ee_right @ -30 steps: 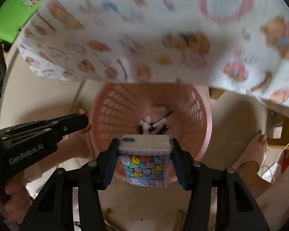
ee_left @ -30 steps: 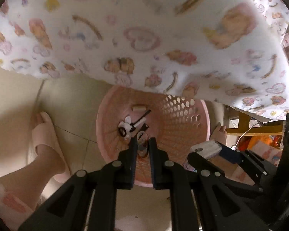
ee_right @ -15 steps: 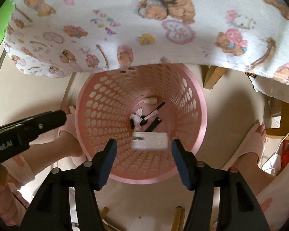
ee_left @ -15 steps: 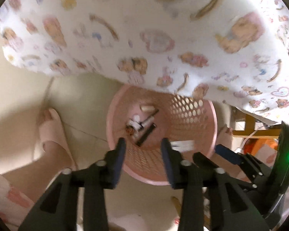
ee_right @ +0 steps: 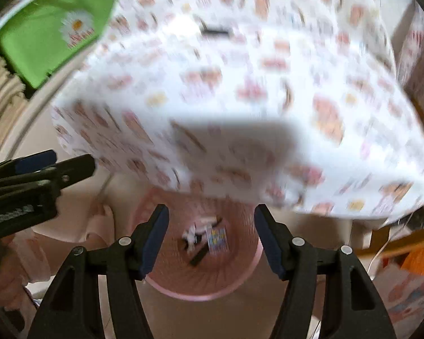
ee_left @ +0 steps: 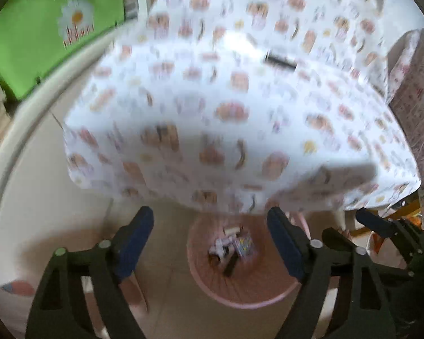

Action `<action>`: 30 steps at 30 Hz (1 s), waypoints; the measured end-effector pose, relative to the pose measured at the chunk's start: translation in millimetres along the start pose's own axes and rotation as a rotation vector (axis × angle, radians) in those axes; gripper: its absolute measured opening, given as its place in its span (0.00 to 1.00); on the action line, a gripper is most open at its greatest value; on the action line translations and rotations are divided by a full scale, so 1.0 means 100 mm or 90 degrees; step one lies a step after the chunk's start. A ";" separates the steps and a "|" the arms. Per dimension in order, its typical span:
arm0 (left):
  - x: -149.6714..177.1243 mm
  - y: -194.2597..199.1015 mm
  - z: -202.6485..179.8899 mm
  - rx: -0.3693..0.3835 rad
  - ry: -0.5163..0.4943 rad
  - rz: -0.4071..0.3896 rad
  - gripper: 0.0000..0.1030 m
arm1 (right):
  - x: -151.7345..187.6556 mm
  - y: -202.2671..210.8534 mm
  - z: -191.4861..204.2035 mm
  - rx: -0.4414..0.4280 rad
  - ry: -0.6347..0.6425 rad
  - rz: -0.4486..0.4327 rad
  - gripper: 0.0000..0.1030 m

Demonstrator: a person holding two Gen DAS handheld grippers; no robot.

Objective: Collect trash
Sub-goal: 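Raise both open tools back up over the table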

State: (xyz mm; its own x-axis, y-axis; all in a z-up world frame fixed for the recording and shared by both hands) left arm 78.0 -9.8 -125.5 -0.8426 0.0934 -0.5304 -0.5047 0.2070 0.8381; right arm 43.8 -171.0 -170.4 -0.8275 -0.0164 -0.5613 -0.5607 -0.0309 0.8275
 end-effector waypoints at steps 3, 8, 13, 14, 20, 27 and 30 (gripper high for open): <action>-0.11 0.20 -0.04 -0.021 -0.025 -0.060 0.93 | -0.10 0.24 -0.02 -0.020 0.000 -0.039 0.64; -0.18 0.29 0.07 0.010 0.015 -0.063 0.96 | -0.25 0.54 -0.10 -0.026 -0.014 -0.086 0.66; -0.44 0.54 -0.04 0.069 0.013 -0.111 0.96 | -0.53 0.85 -0.20 -0.033 -0.021 -0.123 0.69; -0.52 0.58 -0.04 0.076 0.008 -0.119 0.96 | -0.66 0.93 -0.24 -0.029 -0.018 -0.131 0.69; -1.26 0.97 -0.02 0.028 -0.055 -0.205 1.00 | -1.32 1.26 -0.42 -0.027 0.025 -0.185 0.69; -1.77 0.91 0.04 -0.006 -0.068 -0.212 1.00 | -1.92 1.26 -0.44 -0.046 0.065 -0.211 0.69; -1.76 0.72 0.08 0.011 -0.070 -0.188 1.00 | -2.00 1.05 -0.51 -0.043 0.050 -0.211 0.68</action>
State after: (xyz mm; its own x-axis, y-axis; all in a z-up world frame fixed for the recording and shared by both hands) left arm 191.2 -3.6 26.9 -0.6343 0.1320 -0.7617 -0.7202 0.2572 0.6443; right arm 151.7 -221.5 27.9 -0.5940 -0.0715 -0.8013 -0.7934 -0.1128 0.5982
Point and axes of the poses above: each gripper's, at about its wrist camera, not at the fingertips, and y roughly against the way its jaws point, z to its left, x to its underside, the point moved 7 cm from there along -y, roughly the way its jaws point, and after that the axes turned 7 degrees about x, right-handed, at the moved point
